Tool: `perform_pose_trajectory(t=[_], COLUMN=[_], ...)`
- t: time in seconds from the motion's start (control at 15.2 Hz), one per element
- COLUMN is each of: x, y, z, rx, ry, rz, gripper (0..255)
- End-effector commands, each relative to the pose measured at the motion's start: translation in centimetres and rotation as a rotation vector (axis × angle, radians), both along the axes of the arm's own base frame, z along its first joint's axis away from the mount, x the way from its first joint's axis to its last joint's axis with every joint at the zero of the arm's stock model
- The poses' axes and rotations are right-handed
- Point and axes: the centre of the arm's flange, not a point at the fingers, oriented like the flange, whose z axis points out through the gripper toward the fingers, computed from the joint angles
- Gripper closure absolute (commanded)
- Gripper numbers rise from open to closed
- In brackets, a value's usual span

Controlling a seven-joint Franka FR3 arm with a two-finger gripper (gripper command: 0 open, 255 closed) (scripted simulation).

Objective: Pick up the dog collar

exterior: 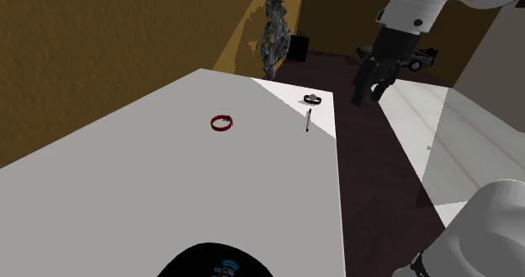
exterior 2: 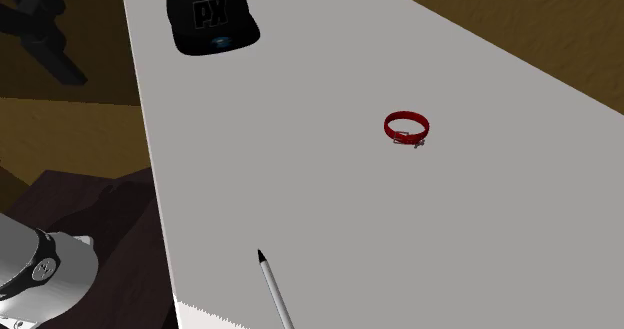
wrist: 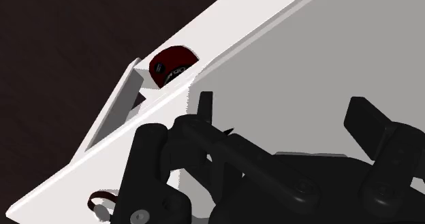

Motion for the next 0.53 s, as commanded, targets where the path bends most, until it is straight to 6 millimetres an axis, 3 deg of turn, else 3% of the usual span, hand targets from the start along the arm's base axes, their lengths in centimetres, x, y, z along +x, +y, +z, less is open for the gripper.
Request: perform_pose_trajectory(t=[0.0, 0.46], x=[0.0, 6.9], y=[0.0, 6.2], z=[0.0, -2.4], rx=[0.0, -0.054], ry=[0.0, -0.011], rz=[0.0, -0.053], gripper=[0, 0])
